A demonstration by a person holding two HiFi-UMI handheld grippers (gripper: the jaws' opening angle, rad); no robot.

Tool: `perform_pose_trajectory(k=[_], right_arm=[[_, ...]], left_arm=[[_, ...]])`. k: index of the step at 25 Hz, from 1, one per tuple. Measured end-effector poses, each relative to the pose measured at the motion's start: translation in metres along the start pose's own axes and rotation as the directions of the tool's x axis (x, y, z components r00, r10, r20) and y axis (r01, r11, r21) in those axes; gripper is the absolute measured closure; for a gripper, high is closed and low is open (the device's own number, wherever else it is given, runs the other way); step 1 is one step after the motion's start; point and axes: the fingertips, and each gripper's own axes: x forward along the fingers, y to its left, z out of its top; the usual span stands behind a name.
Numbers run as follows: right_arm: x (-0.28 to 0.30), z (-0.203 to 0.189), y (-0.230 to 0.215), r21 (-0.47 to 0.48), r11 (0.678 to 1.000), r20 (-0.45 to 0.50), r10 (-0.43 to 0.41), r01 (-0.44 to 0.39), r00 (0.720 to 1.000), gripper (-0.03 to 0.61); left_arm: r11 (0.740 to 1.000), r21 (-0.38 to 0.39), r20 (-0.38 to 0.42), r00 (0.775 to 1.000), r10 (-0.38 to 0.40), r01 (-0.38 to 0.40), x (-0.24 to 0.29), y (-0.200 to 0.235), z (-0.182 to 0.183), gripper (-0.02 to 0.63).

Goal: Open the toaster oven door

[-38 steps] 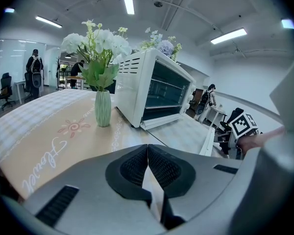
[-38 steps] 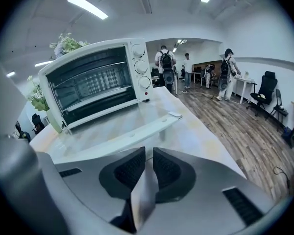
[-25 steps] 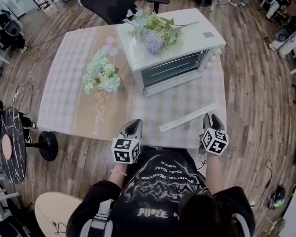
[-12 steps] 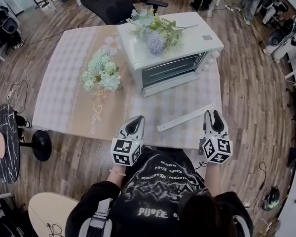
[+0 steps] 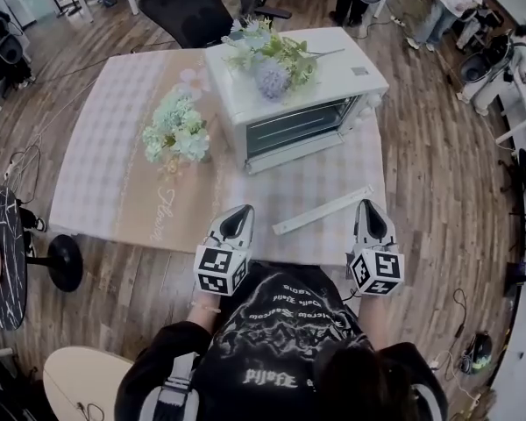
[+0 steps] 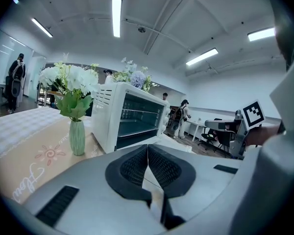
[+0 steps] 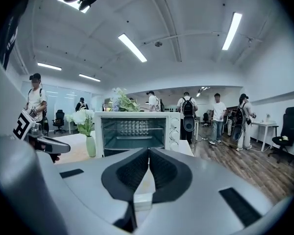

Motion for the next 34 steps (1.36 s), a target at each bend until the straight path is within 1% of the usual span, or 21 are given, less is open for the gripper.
perform_pose_trajectory(k=[1, 4, 9, 18, 27, 34], right_arm=[[0.0, 0.0, 0.001, 0.006, 1.0, 0.003, 0.002, -0.002, 1.0, 0.569], [-0.001, -0.001, 0.004, 0.026, 1.0, 0.004, 0.013, -0.013, 1.0, 0.571], [-0.002, -0.004, 0.011, -0.019, 1.0, -0.007, 0.015, -0.015, 1.0, 0.572], [-0.003, -0.017, 0.018, -0.053, 0.998, -0.047, 0.029, -0.032, 0.998, 0.572], [0.0, -0.03, 0.013, -0.02, 0.999, -0.075, 0.037, -0.039, 0.997, 0.572], [0.006, -0.037, 0.014, -0.026, 0.999, -0.099, 0.041, -0.044, 0.994, 0.572]], left_arm=[[1.0, 0.003, 0.0, 1.0, 0.0, 0.0, 0.0, 0.0, -0.001, 0.594], [1.0, 0.008, -0.005, 1.0, 0.002, -0.002, -0.002, -0.001, -0.003, 0.593], [1.0, 0.01, -0.015, 1.0, 0.01, -0.01, -0.006, 0.0, -0.006, 0.594], [1.0, 0.02, -0.043, 0.999, -0.001, 0.002, -0.004, -0.005, -0.014, 0.594], [0.999, 0.033, -0.076, 0.997, -0.002, 0.005, 0.002, -0.008, -0.021, 0.594], [1.0, 0.01, -0.101, 0.995, -0.005, 0.006, 0.007, -0.005, -0.026, 0.594]])
